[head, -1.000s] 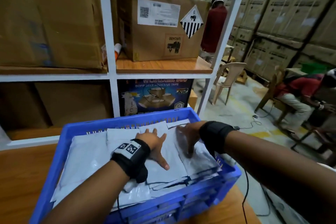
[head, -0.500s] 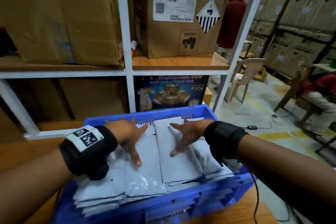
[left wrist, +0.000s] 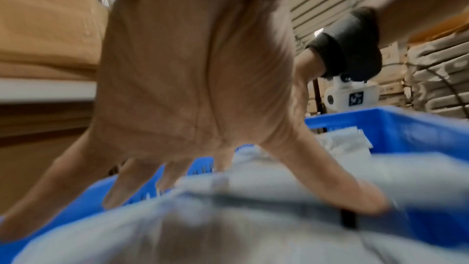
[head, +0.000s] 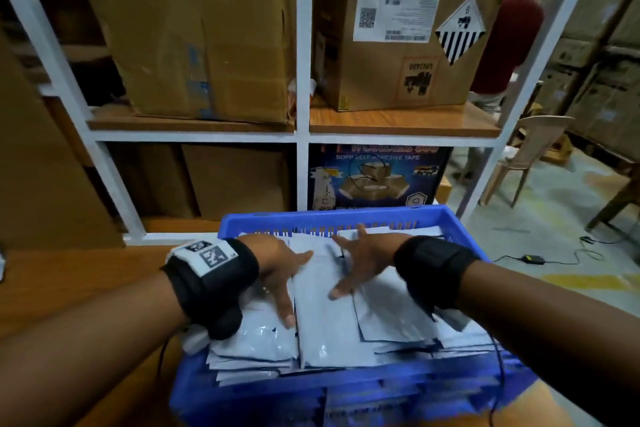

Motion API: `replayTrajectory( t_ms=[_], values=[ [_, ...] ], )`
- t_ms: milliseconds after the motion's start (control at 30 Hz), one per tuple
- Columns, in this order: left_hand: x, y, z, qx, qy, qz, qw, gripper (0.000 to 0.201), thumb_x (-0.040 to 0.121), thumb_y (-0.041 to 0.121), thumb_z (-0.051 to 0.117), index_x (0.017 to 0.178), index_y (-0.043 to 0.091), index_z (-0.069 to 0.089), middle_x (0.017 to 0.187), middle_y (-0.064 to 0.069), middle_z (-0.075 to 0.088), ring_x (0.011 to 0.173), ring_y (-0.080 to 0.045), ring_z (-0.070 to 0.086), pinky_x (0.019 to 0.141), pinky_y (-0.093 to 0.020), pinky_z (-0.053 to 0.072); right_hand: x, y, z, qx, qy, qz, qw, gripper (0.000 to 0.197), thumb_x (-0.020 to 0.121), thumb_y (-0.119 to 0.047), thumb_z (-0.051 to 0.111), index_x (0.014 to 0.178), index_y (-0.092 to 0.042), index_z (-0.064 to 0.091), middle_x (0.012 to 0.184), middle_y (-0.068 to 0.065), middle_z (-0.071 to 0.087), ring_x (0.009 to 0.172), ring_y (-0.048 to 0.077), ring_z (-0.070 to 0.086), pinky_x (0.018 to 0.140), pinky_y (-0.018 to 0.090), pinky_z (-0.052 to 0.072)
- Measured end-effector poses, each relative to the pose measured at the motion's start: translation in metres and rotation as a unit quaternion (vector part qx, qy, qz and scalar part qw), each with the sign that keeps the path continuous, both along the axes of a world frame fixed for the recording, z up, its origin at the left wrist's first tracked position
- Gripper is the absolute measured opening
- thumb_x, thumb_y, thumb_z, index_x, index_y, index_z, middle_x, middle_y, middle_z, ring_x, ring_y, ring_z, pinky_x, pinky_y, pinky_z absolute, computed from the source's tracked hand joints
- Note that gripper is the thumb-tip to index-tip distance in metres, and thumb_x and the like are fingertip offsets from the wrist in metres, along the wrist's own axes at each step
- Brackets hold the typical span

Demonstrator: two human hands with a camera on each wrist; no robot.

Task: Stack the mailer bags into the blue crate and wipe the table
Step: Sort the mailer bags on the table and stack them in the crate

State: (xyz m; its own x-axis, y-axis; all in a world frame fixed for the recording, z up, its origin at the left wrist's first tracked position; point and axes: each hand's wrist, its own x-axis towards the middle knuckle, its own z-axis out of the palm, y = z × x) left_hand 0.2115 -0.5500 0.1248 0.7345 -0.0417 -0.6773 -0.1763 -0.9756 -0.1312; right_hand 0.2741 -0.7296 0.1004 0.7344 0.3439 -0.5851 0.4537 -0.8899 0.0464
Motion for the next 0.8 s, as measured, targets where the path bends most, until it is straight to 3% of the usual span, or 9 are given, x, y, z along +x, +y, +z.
replayTrajectory(
  t_ms=[100, 200, 300, 400, 467, 567, 633, 700, 800],
  values=[
    [0.004, 0.001, -0.004, 0.002, 0.027, 0.030, 0.999, 0.101, 0.078, 0.061, 0.072, 0.156, 0.031, 0.015, 0.160, 0.003, 0.027, 0.144, -0.022, 0.030, 0.111, -0.031, 0.027, -0.018, 0.034, -0.024, -0.029, 0.003, 0.044, 0.999, 0.119, 0.071, -0.082, 0.059, 0.153, -0.037, -0.016, 0.159, 0.023, -0.020, 0.148, 0.045, 0.001, 0.119, 0.059, 0.010],
    [-0.006, -0.002, -0.018, 0.008, -0.081, -0.012, 0.997, 0.068, 0.095, 0.054, 0.052, 0.148, 0.014, 0.037, 0.152, -0.010, 0.040, 0.139, -0.029, 0.037, 0.114, -0.037, 0.026, -0.027, 0.049, -0.052, -0.046, -0.009, 0.046, 0.998, 0.118, 0.071, -0.086, 0.052, 0.153, -0.035, -0.016, 0.158, 0.028, -0.014, 0.146, 0.047, -0.011, 0.114, 0.068, -0.004],
    [-0.004, -0.001, -0.021, 0.003, -0.082, -0.070, 0.994, 0.113, 0.066, 0.072, 0.073, 0.154, 0.026, 0.019, 0.155, -0.010, 0.033, 0.140, -0.031, 0.035, 0.116, -0.043, 0.026, -0.020, 0.041, -0.038, -0.012, -0.006, 0.032, 0.999, 0.120, 0.068, -0.088, 0.052, 0.154, -0.036, -0.013, 0.160, 0.024, -0.012, 0.149, 0.043, -0.001, 0.117, 0.063, 0.006],
    [0.008, 0.004, -0.016, 0.021, -0.036, -0.028, 0.999, 0.134, 0.059, 0.081, 0.069, 0.155, 0.032, -0.009, 0.162, -0.012, 0.019, 0.145, -0.031, 0.028, 0.116, -0.041, 0.027, -0.008, 0.010, -0.006, 0.049, -0.020, -0.040, 0.998, 0.116, 0.070, -0.082, 0.058, 0.156, -0.034, -0.003, 0.163, 0.015, -0.007, 0.149, 0.037, 0.013, 0.120, 0.051, 0.018],
    [0.010, 0.006, -0.021, 0.000, -0.057, -0.017, 0.998, 0.136, 0.057, 0.086, 0.065, 0.153, 0.034, -0.015, 0.163, -0.015, 0.009, 0.145, -0.034, 0.026, 0.116, -0.043, 0.029, -0.001, -0.019, 0.011, 0.046, -0.062, -0.084, 0.994, 0.111, 0.073, -0.076, 0.063, 0.157, -0.025, 0.011, 0.163, 0.011, 0.013, 0.148, 0.032, 0.020, 0.119, 0.045, 0.021],
    [0.006, 0.002, -0.036, -0.009, -0.069, 0.005, 0.998, 0.132, 0.061, 0.089, 0.058, 0.151, 0.035, -0.020, 0.162, -0.013, -0.018, 0.149, -0.043, 0.001, 0.118, -0.054, 0.019, 0.007, -0.060, 0.013, 0.022, -0.078, -0.129, 0.988, 0.092, 0.076, -0.068, 0.068, 0.148, -0.019, 0.038, 0.151, 0.003, 0.042, 0.139, 0.025, 0.039, 0.114, 0.038, 0.032],
    [-0.002, -0.002, -0.039, 0.004, -0.058, -0.003, 0.998, 0.126, 0.066, 0.088, 0.055, 0.152, 0.034, -0.019, 0.162, -0.013, -0.018, 0.149, -0.039, 0.010, 0.117, -0.048, 0.021, 0.007, -0.075, -0.003, 0.008, -0.061, -0.140, 0.988, 0.077, 0.076, -0.067, 0.067, 0.137, -0.022, 0.050, 0.136, -0.002, 0.055, 0.131, 0.023, 0.049, 0.108, 0.037, 0.037],
    [-0.006, -0.003, -0.034, 0.004, -0.055, -0.007, 0.998, 0.121, 0.070, 0.087, 0.052, 0.153, 0.033, -0.017, 0.162, -0.014, -0.014, 0.147, -0.035, 0.022, 0.115, -0.041, 0.026, 0.003, -0.084, -0.012, 0.009, -0.048, -0.148, 0.988, 0.079, 0.077, -0.066, 0.067, 0.139, -0.022, 0.047, 0.137, 0.001, 0.056, 0.130, 0.023, 0.050, 0.109, 0.038, 0.037],
    [-0.006, -0.005, -0.012, -0.013, -0.088, 0.001, 0.996, 0.111, 0.076, 0.084, 0.045, 0.153, 0.033, -0.016, 0.162, -0.011, -0.016, 0.149, -0.040, 0.005, 0.120, -0.051, 0.015, -0.001, -0.090, -0.002, 0.019, -0.065, -0.138, 0.988, 0.098, 0.075, -0.066, 0.070, 0.152, -0.021, 0.028, 0.152, 0.003, 0.042, 0.138, 0.024, 0.040, 0.114, 0.037, 0.030]
  ],
)
